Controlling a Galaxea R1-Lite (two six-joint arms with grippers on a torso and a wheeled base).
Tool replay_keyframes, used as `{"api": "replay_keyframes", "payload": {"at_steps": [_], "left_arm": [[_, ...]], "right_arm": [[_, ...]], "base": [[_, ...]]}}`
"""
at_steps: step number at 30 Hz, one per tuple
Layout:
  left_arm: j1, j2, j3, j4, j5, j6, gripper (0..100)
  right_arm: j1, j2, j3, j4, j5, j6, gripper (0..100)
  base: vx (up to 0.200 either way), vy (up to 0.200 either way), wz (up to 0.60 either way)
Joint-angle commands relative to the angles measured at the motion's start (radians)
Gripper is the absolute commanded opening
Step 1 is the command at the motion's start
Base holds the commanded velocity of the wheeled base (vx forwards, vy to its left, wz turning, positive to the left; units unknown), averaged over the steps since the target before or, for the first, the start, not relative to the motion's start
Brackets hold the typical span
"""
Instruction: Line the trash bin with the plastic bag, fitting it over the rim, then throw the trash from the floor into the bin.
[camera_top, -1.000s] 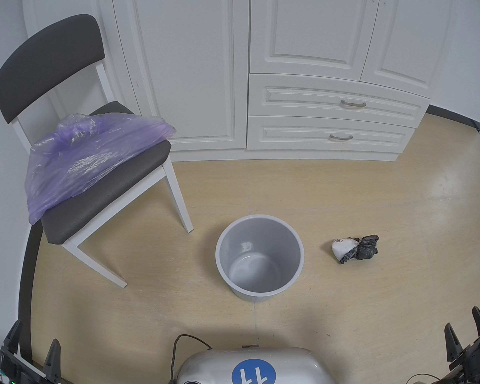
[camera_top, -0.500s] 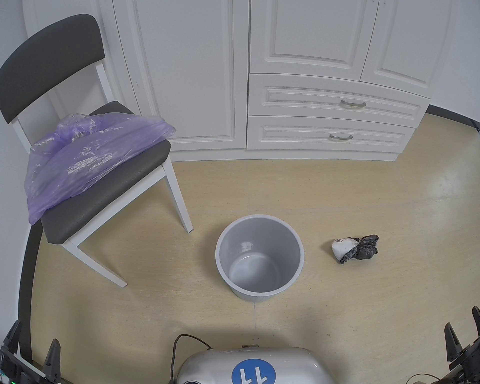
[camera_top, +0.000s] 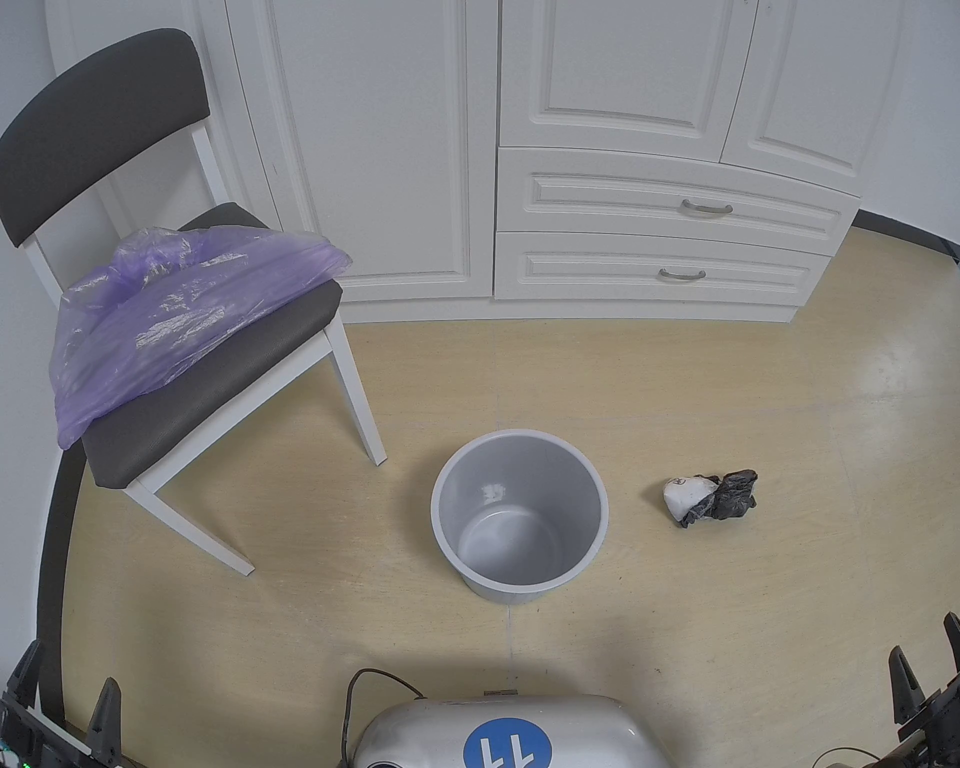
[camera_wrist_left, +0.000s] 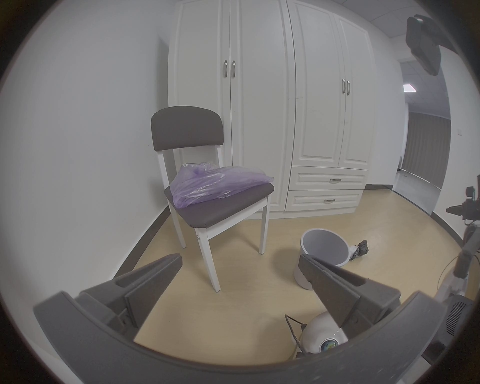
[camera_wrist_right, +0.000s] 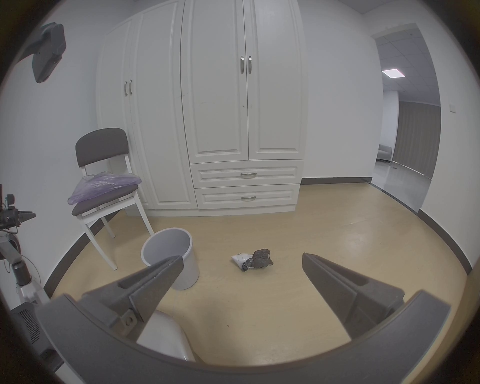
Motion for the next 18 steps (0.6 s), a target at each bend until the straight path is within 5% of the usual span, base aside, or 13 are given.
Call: {"api": "replay_keyframes", "payload": {"at_steps": [1,7,18], "left_arm": [[0.000,-0.016,0.014,0.000,-0.001,0.001,100],[0.002,-0.016,0.016,-0.008,-0.012,0.024,100],[0.000,-0.016,0.014,-0.005,-0.009,-0.022,100]], "right_arm": [[0.000,-0.016,0.018,-0.001,-0.002,0.000,100],[0.000,-0.016,0.018,0.000,0.017,-0.046,100],[0.003,-0.016,0.018,-0.001,0.012,0.006,100]], "base": [[0.000,0.000,0.00],[0.000,0.000,0.00],[0.000,0.000,0.00]]}}
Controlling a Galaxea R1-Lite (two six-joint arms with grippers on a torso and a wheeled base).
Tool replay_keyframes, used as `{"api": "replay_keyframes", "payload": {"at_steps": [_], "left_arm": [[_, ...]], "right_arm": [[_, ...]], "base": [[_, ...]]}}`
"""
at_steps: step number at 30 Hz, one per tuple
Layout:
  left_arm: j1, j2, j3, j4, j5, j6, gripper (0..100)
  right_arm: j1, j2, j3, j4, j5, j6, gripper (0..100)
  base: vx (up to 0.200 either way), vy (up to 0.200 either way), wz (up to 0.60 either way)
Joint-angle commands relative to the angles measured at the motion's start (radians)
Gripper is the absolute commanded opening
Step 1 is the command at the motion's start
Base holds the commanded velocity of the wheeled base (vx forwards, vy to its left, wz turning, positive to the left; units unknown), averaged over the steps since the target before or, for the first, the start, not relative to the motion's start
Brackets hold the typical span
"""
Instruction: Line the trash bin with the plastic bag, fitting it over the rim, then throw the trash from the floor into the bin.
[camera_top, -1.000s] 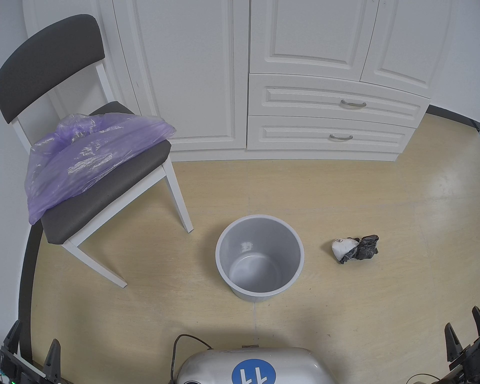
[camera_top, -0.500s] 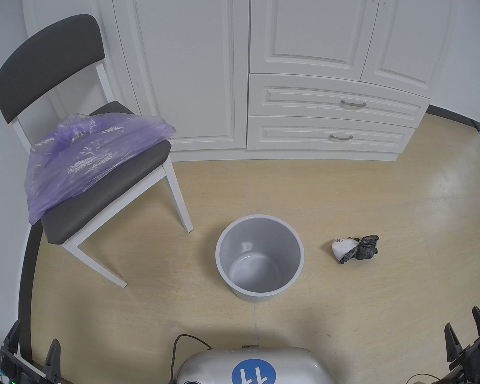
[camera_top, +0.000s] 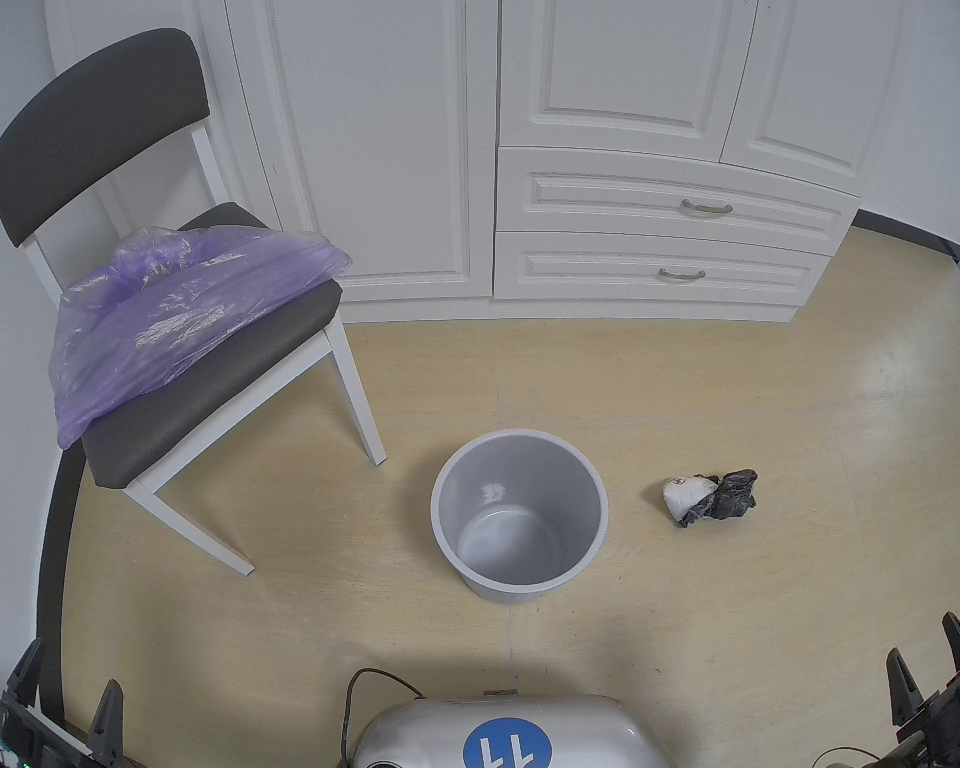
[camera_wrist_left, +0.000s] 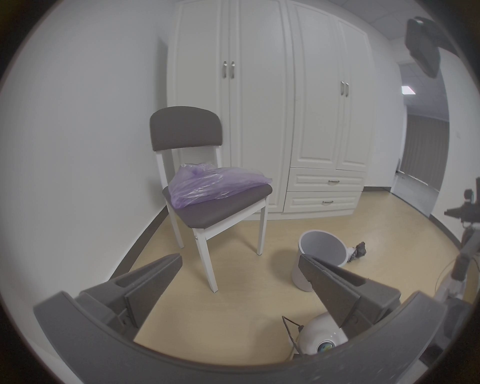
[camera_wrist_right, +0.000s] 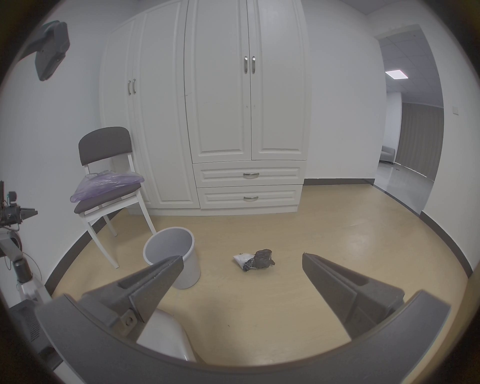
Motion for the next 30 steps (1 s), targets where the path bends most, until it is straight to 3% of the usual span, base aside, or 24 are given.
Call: {"api": "replay_keyframes", "payload": {"at_steps": [1,7,11,16,25,30], "left_arm": [[-0.001,-0.016,0.015,0.000,0.023,-0.047,100],[-0.001,-0.016,0.016,-0.001,0.035,-0.045,100],[0.001,-0.016,0.016,-0.003,0.005,0.021,100],[-0.001,-0.016,0.016,0.003,0.003,-0.002,100],[-0.001,-0.016,0.016,0.002,0.026,-0.028,100],[-0.001,-0.016,0.016,0.002,0.032,-0.028,100]], "right_arm": [[0.002,-0.016,0.018,-0.001,-0.004,0.020,100],[0.001,-0.016,0.018,-0.004,-0.006,0.000,100],[0.001,-0.015,-0.027,-0.084,0.014,-0.055,100],[0.001,0.030,-0.088,-0.099,0.039,-0.014,100],[0.001,0.077,-0.119,-0.099,0.049,-0.012,100],[-0.001,0.327,-0.288,-0.100,0.037,-0.011,100]], "base": [[0.000,0.000,0.00],[0.000,0.000,0.00],[0.000,0.000,0.00],[0.000,0.000,0.00],[0.000,0.000,0.00],[0.000,0.000,0.00]]}}
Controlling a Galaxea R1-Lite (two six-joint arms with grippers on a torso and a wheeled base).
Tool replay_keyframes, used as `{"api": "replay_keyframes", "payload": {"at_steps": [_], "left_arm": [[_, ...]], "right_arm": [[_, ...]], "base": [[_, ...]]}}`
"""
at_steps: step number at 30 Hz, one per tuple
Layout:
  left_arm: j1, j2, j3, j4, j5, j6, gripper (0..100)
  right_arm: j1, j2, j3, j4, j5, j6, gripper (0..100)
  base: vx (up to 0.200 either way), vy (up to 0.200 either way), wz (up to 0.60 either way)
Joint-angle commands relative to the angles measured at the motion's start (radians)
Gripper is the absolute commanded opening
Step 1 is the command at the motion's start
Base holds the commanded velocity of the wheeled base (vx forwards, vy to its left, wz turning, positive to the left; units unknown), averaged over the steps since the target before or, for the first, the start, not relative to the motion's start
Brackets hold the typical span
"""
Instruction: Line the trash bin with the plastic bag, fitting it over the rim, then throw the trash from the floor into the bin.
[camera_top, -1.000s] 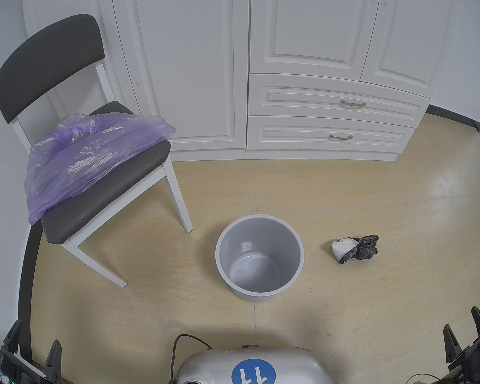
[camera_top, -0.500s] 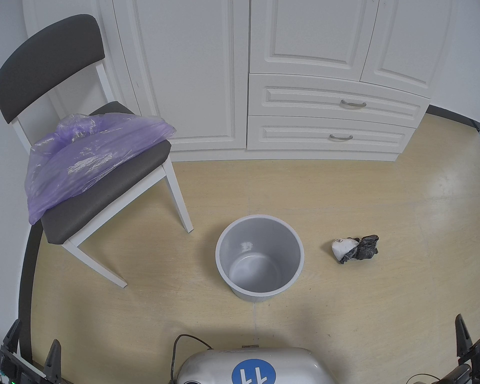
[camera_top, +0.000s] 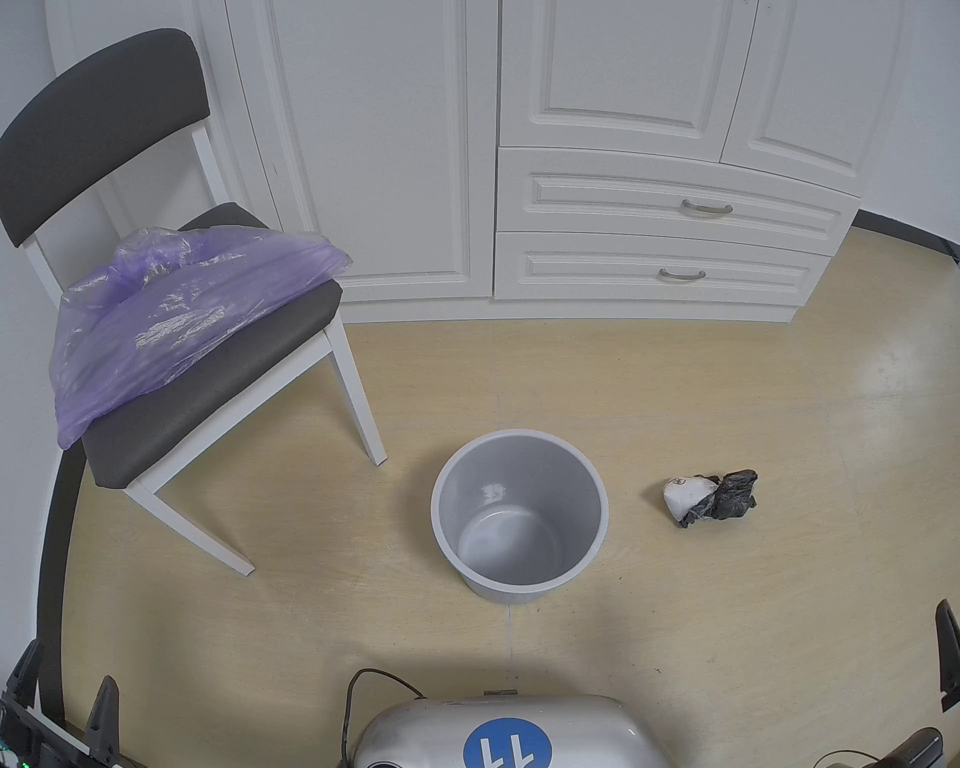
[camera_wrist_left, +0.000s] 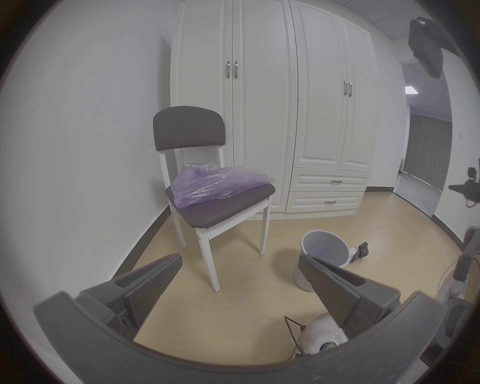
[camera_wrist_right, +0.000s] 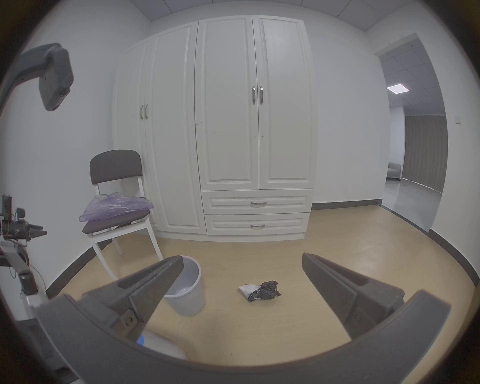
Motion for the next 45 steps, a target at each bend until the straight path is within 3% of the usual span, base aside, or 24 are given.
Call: {"api": "replay_keyframes", "payload": {"at_steps": [1,5,11,18,22,23,24,29,32,45], "left_arm": [[0.002,-0.016,0.016,-0.002,0.005,0.007,100],[0.003,-0.016,0.018,-0.008,-0.007,0.055,100],[0.003,-0.016,0.018,-0.008,-0.007,0.050,100],[0.003,-0.016,0.016,-0.011,-0.007,0.041,100],[0.000,-0.016,-0.022,-0.060,-0.010,0.032,100],[-0.023,0.039,-0.240,-0.133,-0.073,-0.089,100],[-0.036,0.065,-0.291,-0.123,-0.082,-0.098,100],[-0.049,0.200,-0.427,0.003,-0.085,-0.048,100],[-0.047,0.292,-0.418,-0.008,-0.084,-0.031,100],[-0.029,0.525,-0.429,-0.101,-0.078,0.069,100]], "right_arm": [[-0.002,0.277,-0.166,-0.002,-0.012,0.001,100],[0.000,0.383,-0.220,-0.012,-0.007,-0.005,100],[0.038,0.463,-0.259,-0.026,0.001,-0.046,100],[0.103,0.599,-0.265,-0.204,-0.007,-0.031,100],[0.106,0.630,-0.259,-0.227,-0.012,-0.033,100],[0.107,0.630,-0.239,-0.230,-0.007,-0.036,100],[0.109,0.636,-0.240,-0.233,-0.007,-0.039,100],[0.141,0.610,-0.248,-0.232,-0.001,-0.103,100],[0.133,0.599,-0.251,-0.221,-0.015,-0.141,100],[0.103,0.611,-0.262,-0.216,-0.012,-0.138,100]], "base": [[0.000,0.000,0.00],[0.000,0.000,0.00],[0.000,0.000,0.00],[0.000,0.000,0.00],[0.000,0.000,0.00],[0.000,0.000,0.00],[0.000,0.000,0.00],[0.000,0.000,0.00],[0.000,0.000,0.00],[0.000,0.000,0.00]]}}
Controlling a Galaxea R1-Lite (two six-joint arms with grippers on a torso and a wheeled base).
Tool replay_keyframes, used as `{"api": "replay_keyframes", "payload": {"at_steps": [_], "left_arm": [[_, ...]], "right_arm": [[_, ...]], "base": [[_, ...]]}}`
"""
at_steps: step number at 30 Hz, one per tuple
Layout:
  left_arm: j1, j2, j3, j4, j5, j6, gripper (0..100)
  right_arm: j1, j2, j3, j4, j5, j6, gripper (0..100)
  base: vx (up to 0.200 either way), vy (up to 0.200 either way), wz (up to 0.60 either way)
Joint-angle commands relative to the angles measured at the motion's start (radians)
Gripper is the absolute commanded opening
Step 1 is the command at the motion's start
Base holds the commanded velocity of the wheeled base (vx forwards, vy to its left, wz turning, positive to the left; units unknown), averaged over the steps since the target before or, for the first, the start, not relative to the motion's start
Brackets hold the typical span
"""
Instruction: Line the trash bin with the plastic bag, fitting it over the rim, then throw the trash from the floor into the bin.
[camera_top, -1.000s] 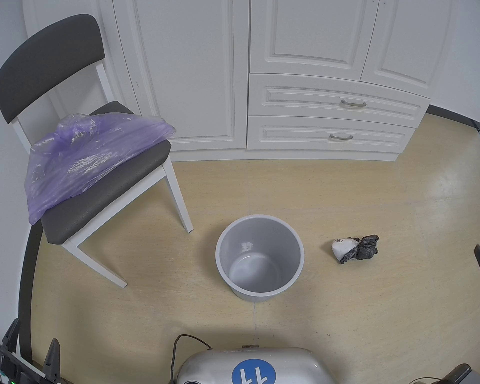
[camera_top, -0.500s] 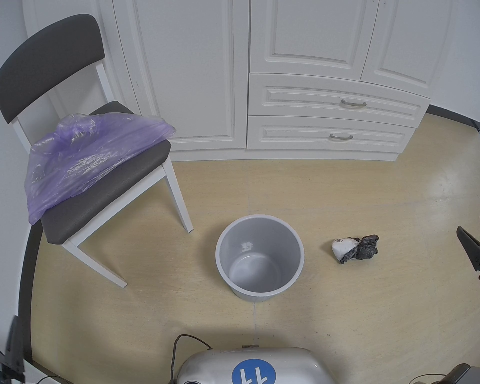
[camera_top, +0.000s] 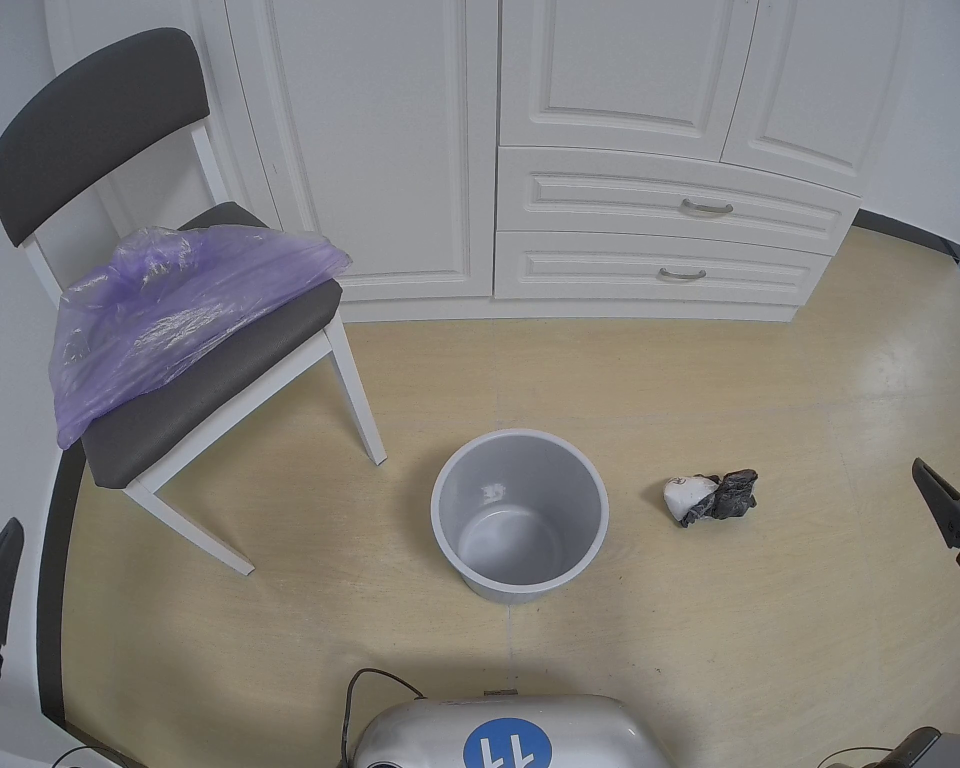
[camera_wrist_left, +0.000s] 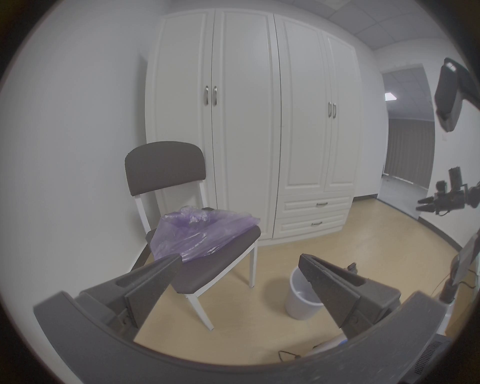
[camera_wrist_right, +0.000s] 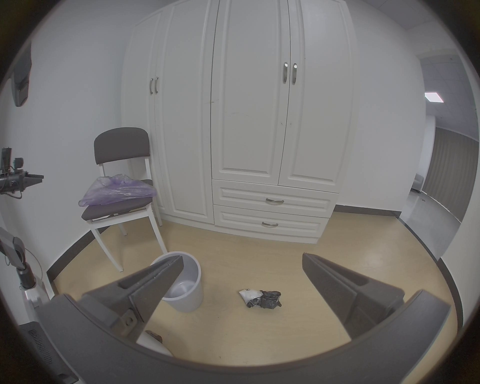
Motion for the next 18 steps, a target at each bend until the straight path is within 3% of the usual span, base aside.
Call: {"api": "replay_keyframes", "payload": {"at_steps": [1,9,12,15,18], "left_arm": [[0.017,0.149,-0.010,-0.021,0.014,0.034,100],[0.034,0.351,-0.022,-0.154,0.085,0.102,100],[0.038,0.457,-0.031,-0.228,0.137,0.103,100],[0.049,0.590,-0.056,-0.308,0.249,0.120,100],[0.077,0.650,-0.076,-0.340,0.283,0.158,100]], "right_arm": [[-0.007,0.011,-0.006,0.002,0.001,0.000,100],[0.007,0.054,-0.017,-0.023,0.009,0.074,100],[0.009,0.074,-0.040,-0.052,0.004,0.138,100],[0.009,0.115,-0.075,-0.076,-0.005,0.236,100],[0.009,0.141,-0.098,-0.078,-0.022,0.282,100]], "base": [[0.000,0.000,0.00],[0.000,0.000,0.00],[0.000,0.000,0.00],[0.000,0.000,0.00],[0.000,0.000,0.00]]}}
